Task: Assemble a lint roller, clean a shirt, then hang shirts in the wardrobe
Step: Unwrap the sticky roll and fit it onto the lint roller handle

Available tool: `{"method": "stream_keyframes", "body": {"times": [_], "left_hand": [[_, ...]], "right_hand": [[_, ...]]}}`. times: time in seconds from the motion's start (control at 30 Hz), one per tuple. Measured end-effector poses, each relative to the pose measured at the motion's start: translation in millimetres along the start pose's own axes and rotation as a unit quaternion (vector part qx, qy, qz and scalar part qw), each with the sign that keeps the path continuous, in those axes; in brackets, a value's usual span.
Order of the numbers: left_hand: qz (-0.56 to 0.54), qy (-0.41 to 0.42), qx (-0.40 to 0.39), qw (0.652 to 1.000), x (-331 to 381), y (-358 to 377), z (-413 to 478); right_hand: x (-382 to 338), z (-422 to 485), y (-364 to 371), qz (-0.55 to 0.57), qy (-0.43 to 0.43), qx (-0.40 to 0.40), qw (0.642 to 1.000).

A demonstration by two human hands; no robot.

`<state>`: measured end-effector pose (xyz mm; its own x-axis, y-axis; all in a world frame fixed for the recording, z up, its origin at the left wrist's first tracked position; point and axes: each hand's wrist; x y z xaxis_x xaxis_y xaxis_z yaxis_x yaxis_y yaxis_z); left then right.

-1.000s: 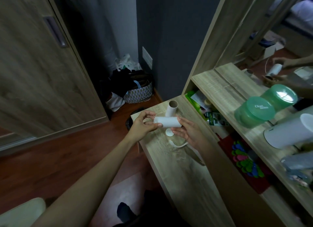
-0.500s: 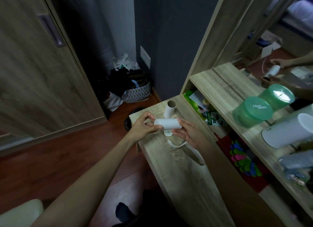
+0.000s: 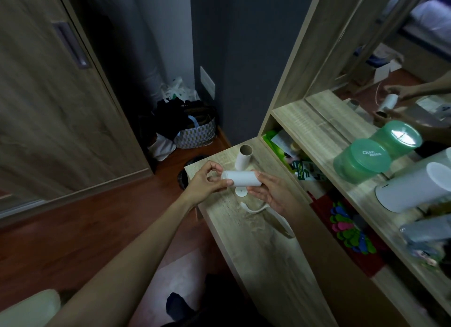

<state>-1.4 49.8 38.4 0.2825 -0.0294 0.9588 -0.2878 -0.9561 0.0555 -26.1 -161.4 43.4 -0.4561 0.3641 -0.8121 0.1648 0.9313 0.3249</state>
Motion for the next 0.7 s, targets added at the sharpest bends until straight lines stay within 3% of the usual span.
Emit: {"method": "stream_keyframes", "body": {"times": [0.7], "left_hand": [[-0.009, -0.02, -0.016, 1.0, 2.6, -4.3, -3.7]], "right_hand": [[1.4, -0.8, 0.1, 0.0, 0.002, -0.01, 1.0]]}}
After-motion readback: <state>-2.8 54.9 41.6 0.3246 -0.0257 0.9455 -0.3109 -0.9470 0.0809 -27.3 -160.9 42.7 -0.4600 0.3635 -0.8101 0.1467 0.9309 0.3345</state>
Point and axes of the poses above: each hand's wrist, its own z-axis towards the middle knuckle, its own y-axis out of the palm, x = y × z, and after that the axes turned 3 degrees about -y, right-handed
